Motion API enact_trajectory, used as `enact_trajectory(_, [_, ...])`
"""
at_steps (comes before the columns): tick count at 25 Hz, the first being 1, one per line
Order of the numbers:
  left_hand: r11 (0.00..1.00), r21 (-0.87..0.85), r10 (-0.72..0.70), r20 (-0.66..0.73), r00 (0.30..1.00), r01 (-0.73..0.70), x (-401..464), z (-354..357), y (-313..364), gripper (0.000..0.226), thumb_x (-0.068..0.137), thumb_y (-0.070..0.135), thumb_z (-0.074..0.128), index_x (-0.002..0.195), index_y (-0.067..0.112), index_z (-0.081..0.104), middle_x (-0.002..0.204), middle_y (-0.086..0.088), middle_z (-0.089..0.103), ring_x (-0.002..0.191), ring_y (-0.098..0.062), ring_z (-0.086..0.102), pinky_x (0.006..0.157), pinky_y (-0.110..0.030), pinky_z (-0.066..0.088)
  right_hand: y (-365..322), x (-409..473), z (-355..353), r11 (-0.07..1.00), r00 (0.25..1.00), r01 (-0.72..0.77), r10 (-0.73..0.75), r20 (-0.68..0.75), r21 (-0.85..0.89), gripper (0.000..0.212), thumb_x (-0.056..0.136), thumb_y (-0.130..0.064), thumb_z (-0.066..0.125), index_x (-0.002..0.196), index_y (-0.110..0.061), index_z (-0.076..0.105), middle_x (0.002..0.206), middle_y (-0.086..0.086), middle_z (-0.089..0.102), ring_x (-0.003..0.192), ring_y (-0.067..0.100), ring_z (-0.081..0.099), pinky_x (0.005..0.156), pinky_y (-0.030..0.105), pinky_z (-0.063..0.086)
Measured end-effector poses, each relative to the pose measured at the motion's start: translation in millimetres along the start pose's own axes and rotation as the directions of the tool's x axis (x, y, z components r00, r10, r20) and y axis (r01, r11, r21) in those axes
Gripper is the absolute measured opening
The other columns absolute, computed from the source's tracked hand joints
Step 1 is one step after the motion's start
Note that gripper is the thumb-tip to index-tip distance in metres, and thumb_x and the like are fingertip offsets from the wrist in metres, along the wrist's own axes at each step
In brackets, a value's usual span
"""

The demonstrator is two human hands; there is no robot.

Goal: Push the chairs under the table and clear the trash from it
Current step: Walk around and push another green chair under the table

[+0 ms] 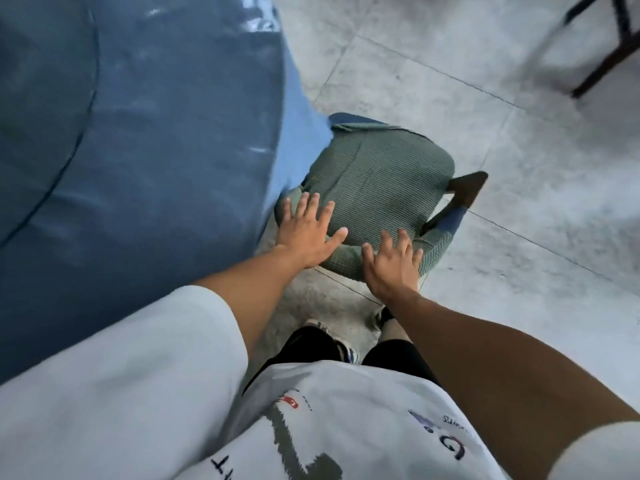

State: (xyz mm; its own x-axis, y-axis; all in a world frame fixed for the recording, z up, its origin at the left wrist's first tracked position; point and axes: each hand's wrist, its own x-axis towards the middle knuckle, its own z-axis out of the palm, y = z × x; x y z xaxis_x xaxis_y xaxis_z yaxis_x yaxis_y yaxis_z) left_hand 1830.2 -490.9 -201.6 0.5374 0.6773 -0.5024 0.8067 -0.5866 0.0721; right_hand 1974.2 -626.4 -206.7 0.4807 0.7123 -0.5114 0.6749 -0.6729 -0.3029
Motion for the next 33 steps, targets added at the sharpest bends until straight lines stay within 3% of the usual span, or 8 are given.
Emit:
enact_trajectory(6, [0.978,-0.004,0.207,0.057,0.977,-0.207,22,17,-2,0.08,0.095,0.073,0.015,0.162,0.028,0.019,0.171,-0.006,0.011,0.158,-0.023,0.0,0.125,-0.056,-0.001,-8,10,25,0.985,0.975,-0.11,0.133,-0.178,0.136,0.058,0.103,-0.054,0.034,0.144,-0.015,0.048,0.152,0.017,0.043,0.143,0.036,0.038,0.125,0.057,0.014])
enact_trajectory(9, [0.957,-0.042,0.286,-0.021,0.958,-0.287,26,25,-7,0.08,0.093,0.072,0.016,0.159,0.03,0.029,0.168,-0.002,0.023,0.156,-0.021,0.012,0.125,-0.054,0.009,-8,11,36,0.988,0.947,-0.073,0.112,-0.3,0.138,0.053,0.1,-0.05,0.038,0.138,-0.018,0.054,0.143,0.012,0.052,0.137,0.032,0.044,0.124,0.057,0.018])
enact_trajectory(13, [0.956,-0.103,0.259,-0.148,0.955,-0.275,23,31,-5,0.082,0.089,0.075,0.016,0.154,0.03,0.04,0.163,0.001,0.036,0.153,-0.019,0.023,0.124,-0.054,0.016,-4,12,40,0.981,0.922,-0.054,0.121,-0.368,0.187,0.052,0.096,-0.048,0.038,0.137,-0.019,0.054,0.139,0.008,0.053,0.135,0.027,0.045,0.125,0.054,0.017])
enact_trajectory(17, [0.953,-0.127,0.254,-0.161,0.954,-0.275,23,38,0,0.085,0.087,0.076,0.019,0.149,0.027,0.048,0.159,0.003,0.041,0.15,-0.018,0.028,0.122,-0.057,0.019,0,11,42,0.981,0.91,-0.015,0.092,-0.404,0.191,0.051,0.095,-0.046,0.04,0.134,-0.018,0.057,0.136,0.006,0.055,0.133,0.026,0.046,0.126,0.053,0.016])
enact_trajectory(33, [0.975,-0.216,0.029,-0.106,0.994,-0.052,23,44,118,0.082,0.091,0.077,0.023,0.156,0.028,0.034,0.163,-0.003,0.035,0.152,-0.023,0.025,0.124,-0.057,0.013,108,40,-12,0.985,0.908,0.162,-0.127,-0.399,0.053,0.049,0.087,-0.043,0.043,0.125,-0.019,0.061,0.129,0.004,0.058,0.127,0.027,0.05,0.123,0.051,0.024])
